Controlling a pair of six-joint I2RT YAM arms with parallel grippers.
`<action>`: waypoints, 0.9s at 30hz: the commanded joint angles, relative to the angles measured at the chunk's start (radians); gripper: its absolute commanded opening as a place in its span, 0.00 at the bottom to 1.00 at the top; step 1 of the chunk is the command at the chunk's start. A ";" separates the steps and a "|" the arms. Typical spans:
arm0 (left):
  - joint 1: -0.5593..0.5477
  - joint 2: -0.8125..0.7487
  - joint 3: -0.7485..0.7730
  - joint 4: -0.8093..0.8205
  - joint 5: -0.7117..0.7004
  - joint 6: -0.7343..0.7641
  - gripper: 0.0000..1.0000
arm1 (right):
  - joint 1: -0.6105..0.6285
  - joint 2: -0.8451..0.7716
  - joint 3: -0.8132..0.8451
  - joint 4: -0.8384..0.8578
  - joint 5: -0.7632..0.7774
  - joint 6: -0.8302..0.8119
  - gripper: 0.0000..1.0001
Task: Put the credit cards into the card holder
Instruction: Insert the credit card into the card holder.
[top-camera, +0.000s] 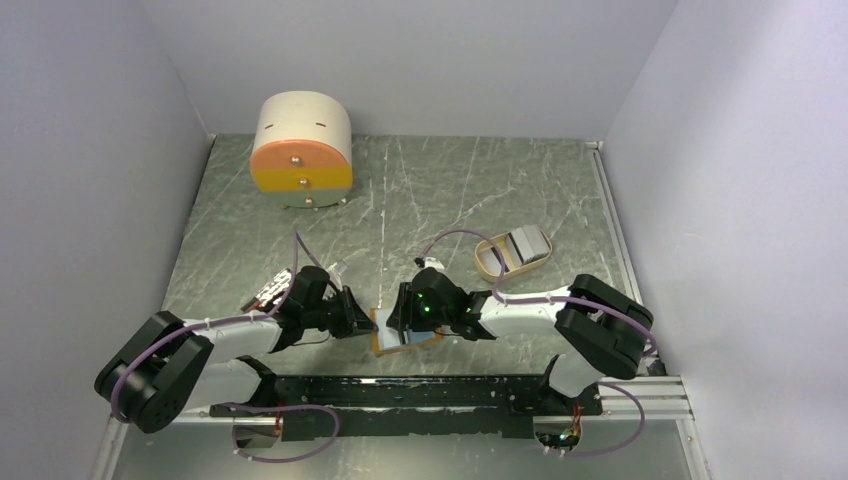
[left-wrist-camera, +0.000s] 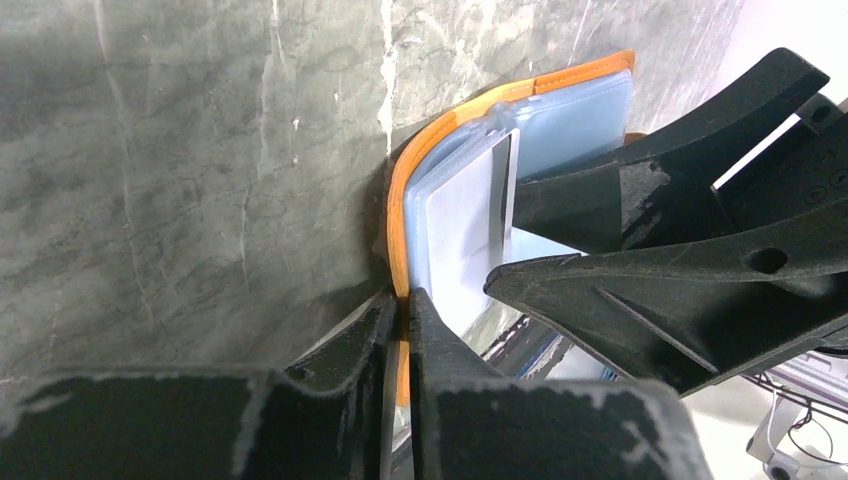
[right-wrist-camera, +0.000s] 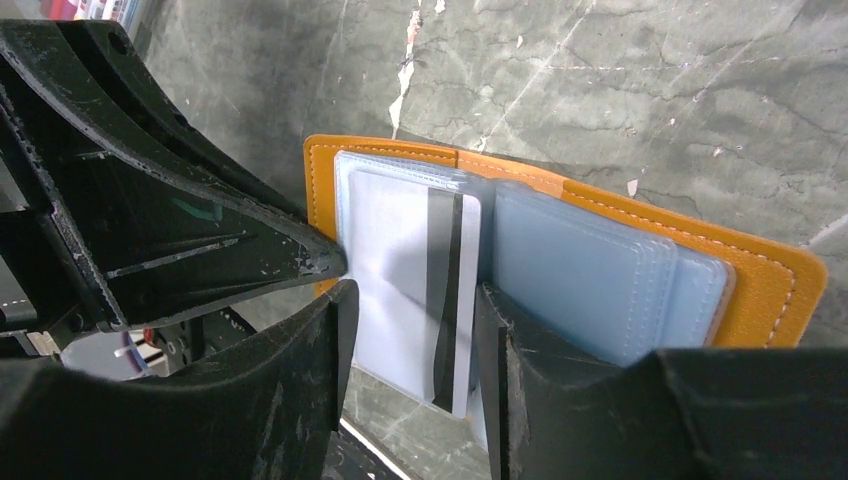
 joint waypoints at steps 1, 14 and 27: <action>-0.007 -0.015 0.032 0.000 0.007 0.007 0.14 | 0.011 -0.009 -0.007 -0.057 0.004 0.002 0.51; -0.008 -0.013 0.016 0.066 0.053 -0.014 0.22 | 0.011 -0.033 0.011 -0.068 0.028 -0.044 0.47; -0.009 0.026 0.014 0.088 0.051 -0.014 0.24 | 0.001 -0.060 -0.014 -0.078 0.046 -0.034 0.53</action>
